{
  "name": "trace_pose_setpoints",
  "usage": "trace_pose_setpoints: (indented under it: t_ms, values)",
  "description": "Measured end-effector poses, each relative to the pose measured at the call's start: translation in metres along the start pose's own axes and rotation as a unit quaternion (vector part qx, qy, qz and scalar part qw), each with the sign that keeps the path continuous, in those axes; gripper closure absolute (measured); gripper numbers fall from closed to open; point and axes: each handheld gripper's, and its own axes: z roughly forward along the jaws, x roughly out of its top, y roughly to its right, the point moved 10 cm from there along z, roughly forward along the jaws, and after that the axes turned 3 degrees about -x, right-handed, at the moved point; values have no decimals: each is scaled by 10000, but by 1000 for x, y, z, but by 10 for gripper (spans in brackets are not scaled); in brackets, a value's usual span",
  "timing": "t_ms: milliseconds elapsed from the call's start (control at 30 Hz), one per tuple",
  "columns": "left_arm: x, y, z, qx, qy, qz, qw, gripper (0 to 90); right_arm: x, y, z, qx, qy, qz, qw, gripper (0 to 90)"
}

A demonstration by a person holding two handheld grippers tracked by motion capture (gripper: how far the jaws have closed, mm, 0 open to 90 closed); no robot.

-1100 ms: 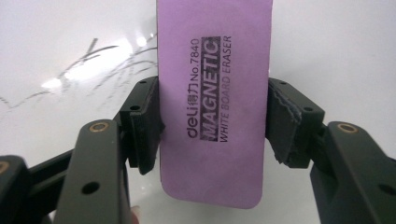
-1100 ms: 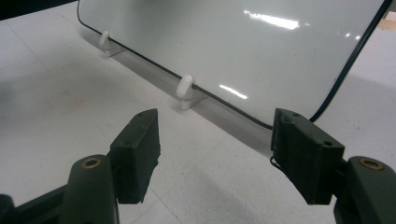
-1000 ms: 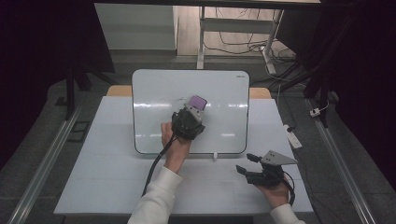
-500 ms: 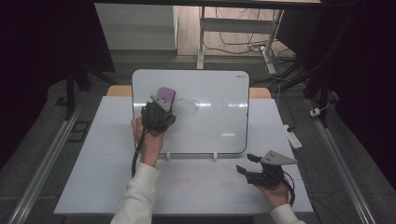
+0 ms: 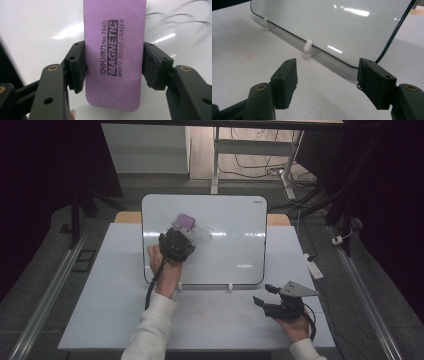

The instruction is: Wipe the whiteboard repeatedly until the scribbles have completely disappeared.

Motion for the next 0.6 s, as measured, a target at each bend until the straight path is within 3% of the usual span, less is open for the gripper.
trace_pose_setpoints:
  t_ms: [333, 600]
  values:
    - [5, 45, -1, -228, -51, 514, 9984, 413, 0, 0, 0, -6, 5, 9, 10000, 320]
    - [4, 71, -2, -324, -34, 745, 9967, 412, 0, 0, 0, -7, 0, -4, 10000, 320]
